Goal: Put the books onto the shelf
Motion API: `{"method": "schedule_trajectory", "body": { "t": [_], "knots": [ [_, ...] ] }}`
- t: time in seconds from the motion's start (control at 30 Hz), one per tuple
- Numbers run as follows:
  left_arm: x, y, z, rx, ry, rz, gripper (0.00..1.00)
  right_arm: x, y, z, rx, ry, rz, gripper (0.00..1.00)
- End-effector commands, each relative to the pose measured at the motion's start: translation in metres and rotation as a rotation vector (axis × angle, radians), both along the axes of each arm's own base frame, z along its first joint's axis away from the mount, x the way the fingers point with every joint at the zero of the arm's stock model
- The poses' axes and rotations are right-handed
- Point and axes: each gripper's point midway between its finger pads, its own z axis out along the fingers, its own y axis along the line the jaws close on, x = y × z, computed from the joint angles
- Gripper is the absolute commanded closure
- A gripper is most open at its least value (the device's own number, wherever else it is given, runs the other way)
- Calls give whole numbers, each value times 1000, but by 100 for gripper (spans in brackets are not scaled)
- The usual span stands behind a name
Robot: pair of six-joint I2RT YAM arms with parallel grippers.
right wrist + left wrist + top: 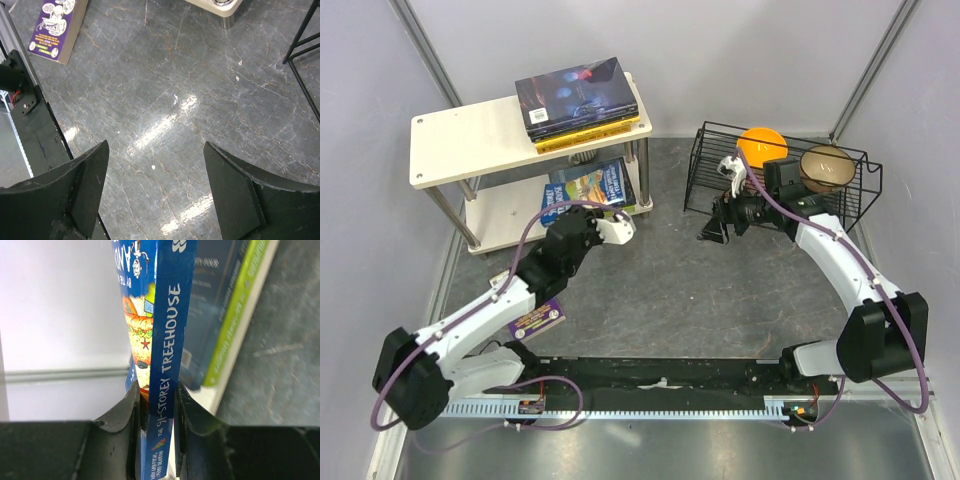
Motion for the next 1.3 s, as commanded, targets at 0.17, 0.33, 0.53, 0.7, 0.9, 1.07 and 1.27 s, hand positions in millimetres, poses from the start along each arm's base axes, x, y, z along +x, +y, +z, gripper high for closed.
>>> {"method": "schedule_trajectory", "body": {
  "t": [0.17,0.33,0.53,0.7,0.9,1.07,1.27],
  "knots": [
    [67,-23,52,7,-266,-22,98,-1,1,21,71,-54,18,16],
    [75,-26,14,28,-228,-37,97,-1,-1,21,73,-55,14,16],
    [68,-23,-27,-13,-140,-21,52,0,-1,22,80,-49,13,16],
    [61,-19,-36,-73,-52,17,13,1,-1,20,82,-46,13,16],
    [48,-17,-33,-132,21,29,11,2,-1,21,87,-45,11,16],
    [42,-20,-39,-156,75,16,11,2,-2,21,89,-43,10,16],
    [47,-21,-48,-177,127,38,19,3,-3,22,91,-46,6,16]
  ]
}}
